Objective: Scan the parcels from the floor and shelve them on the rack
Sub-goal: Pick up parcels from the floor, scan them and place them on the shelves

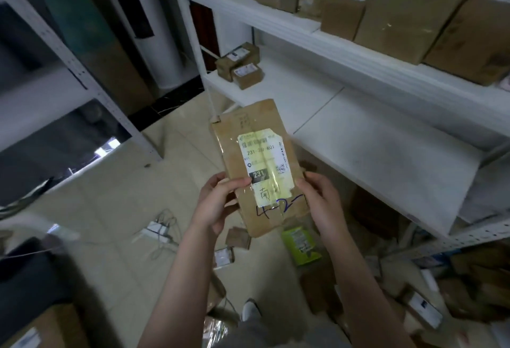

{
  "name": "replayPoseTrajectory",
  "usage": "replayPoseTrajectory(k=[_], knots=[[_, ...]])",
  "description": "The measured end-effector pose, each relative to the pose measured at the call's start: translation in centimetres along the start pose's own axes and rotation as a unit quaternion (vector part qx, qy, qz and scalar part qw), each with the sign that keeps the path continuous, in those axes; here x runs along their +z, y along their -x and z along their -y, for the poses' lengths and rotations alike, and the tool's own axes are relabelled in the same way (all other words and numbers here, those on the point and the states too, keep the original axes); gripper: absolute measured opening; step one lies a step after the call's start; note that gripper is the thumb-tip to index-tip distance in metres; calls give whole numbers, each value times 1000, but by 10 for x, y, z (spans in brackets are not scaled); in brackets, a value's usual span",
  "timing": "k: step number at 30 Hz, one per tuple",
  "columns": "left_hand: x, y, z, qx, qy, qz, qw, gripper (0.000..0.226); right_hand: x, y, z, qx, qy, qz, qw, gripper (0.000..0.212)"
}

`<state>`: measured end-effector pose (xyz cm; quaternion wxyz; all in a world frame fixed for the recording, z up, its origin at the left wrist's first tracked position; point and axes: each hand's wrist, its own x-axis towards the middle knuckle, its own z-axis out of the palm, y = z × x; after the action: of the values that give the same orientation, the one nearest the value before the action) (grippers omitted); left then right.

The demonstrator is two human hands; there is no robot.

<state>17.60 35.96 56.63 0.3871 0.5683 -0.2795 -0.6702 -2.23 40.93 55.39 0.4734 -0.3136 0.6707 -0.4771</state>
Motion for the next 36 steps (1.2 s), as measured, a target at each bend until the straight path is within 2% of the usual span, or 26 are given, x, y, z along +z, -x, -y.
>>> replayPoseTrajectory(k=[5,9,12,15,21,29,33,36], knots=[[-43,5,-10,13,22,-11,1000,83,47,-4,10,11,17,46,999,27],[-62,5,-23,27,33,-21,999,78,73,-16,22,8,30,72,997,39],[-72,1,-32,42,39,-35,998,75,88,-24,30,4,33,99,995,34],[-79,-8,-39,42,42,-46,997,75,98,-34,37,6,22,124,992,19],[-73,-50,-60,37,45,-66,996,74,117,-88,51,8,33,157,987,20],[-34,-139,-118,42,41,-80,995,88,129,-205,93,0,10,171,985,12],[-19,-168,-132,34,30,-76,996,66,131,-246,100,-1,28,166,986,34],[-9,-187,-139,21,18,-69,997,43,127,-264,99,4,25,177,984,30]])
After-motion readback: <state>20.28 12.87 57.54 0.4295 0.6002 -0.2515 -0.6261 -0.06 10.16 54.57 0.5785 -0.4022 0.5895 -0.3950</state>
